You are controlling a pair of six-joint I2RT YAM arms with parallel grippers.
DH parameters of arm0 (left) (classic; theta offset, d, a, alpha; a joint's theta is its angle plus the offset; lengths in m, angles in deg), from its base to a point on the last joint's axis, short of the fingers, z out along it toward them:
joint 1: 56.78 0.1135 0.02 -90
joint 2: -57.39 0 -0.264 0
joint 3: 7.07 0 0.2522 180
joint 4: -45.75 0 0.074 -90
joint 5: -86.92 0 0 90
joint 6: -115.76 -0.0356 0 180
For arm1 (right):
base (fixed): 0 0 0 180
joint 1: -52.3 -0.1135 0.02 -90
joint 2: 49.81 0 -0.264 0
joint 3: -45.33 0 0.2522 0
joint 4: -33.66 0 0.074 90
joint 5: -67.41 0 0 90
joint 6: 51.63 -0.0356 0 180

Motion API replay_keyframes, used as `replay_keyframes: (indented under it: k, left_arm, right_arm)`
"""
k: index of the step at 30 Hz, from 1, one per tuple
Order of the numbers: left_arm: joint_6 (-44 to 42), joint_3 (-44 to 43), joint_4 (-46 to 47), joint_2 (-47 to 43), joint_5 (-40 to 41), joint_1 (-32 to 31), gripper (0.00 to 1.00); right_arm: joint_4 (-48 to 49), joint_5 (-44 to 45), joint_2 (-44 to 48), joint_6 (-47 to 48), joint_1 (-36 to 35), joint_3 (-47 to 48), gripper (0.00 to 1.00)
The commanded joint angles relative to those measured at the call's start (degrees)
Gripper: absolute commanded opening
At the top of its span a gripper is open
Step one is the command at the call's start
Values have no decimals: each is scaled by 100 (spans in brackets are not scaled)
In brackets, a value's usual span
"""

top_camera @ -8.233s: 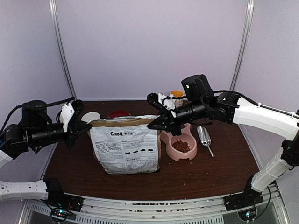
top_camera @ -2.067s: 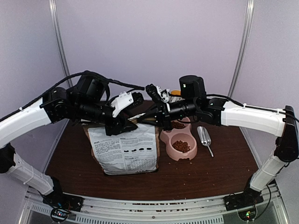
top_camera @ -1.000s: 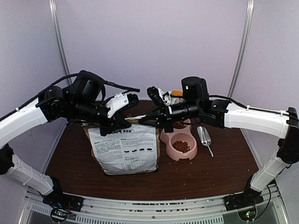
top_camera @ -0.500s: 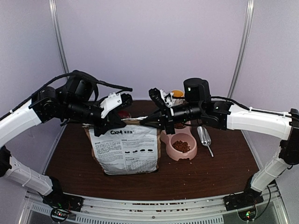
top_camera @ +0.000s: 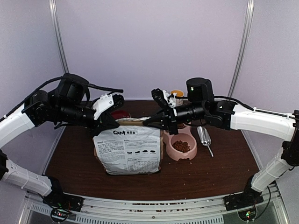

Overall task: Serve the pet food
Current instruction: Seal the pet food bag securely.

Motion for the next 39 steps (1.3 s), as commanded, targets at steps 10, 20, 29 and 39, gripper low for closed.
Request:
replay_keyframes:
  k: [10, 20, 29, 39]
  left_arm:
    - [78, 292, -340, -727, 682, 291, 41]
    - [-38, 533, -168, -976, 479, 351, 0]
    - [-5, 421, -63, -931, -672, 351, 0]
    - [-213, 563, -141, -1122, -957, 351, 33]
  right_arm:
    - [-515, -39, 516, 157, 134, 98, 0]
    - [-712, 128, 672, 152, 139, 12, 0]
    - [-1875, 927, 563, 652, 157, 731, 45]
    - [-2775, 1433, 162, 847, -331, 1866, 69]
